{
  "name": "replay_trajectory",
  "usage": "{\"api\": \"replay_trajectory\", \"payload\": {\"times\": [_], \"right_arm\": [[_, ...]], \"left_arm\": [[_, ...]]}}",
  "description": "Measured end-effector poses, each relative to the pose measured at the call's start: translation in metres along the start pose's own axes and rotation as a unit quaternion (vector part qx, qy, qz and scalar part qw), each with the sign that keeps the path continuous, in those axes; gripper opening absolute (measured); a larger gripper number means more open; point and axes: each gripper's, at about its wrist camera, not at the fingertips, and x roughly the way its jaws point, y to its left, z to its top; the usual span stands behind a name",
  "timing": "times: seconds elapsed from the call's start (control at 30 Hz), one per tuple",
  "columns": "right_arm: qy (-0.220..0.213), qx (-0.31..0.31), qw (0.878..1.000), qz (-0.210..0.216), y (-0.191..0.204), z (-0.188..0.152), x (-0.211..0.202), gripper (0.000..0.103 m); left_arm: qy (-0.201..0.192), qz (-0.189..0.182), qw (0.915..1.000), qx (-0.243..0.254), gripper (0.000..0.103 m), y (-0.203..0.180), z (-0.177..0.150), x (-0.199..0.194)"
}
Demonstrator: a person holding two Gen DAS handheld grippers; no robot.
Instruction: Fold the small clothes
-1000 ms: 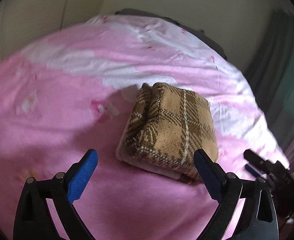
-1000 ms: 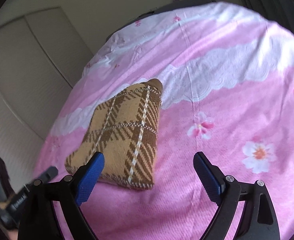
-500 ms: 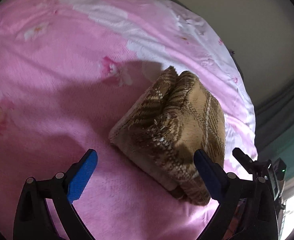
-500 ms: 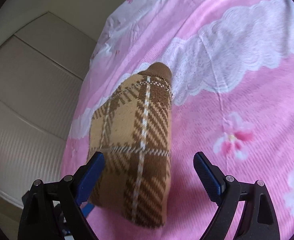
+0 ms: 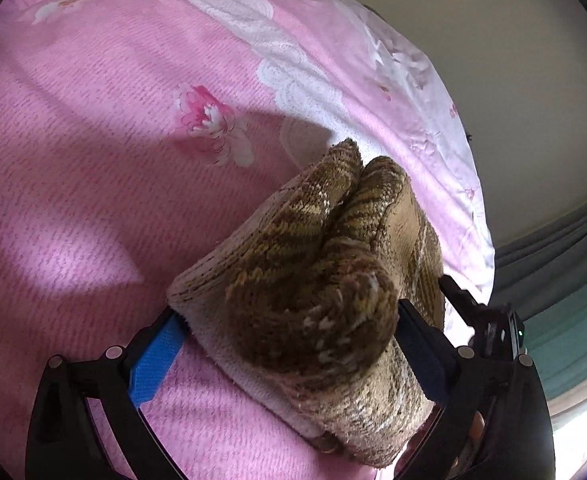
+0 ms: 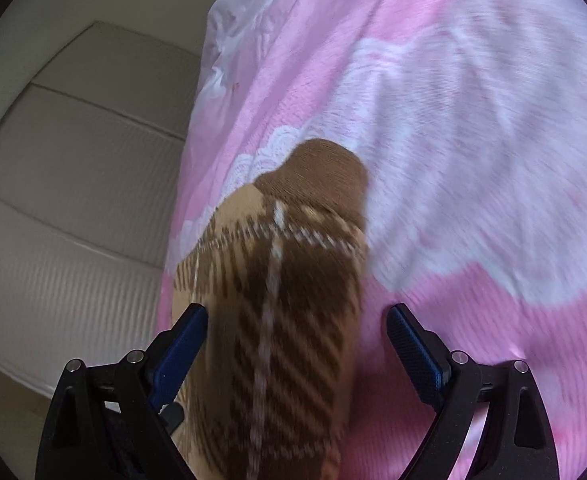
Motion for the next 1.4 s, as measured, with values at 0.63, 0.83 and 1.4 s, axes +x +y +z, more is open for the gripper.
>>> {"api": "replay_trajectory", "payload": {"times": [0.63, 0.83, 1.4], "right_arm": [[-0.015, -0.042, 0.999, -0.001, 0.072, -0.008, 0.006, 0.051], [-0.026, -0.059, 0.998, 0.012, 0.128, -0.023, 0.006, 0.051], [0.008, -0.121, 0.990, 0.075, 0.345, -0.078, 0.229, 0.051]], "left_arm": [[-0.019, -0.005, 0.9988, 0.044, 0.044, -0.011, 0.019, -0.046], [-0.038, -0.022, 0.9977, 0.051, 0.044, -0.006, 0.049, -0.095], [-0.105, 0.009, 0.9935, 0.042, 0.044, 0.152, 0.280, -0.224]]}}
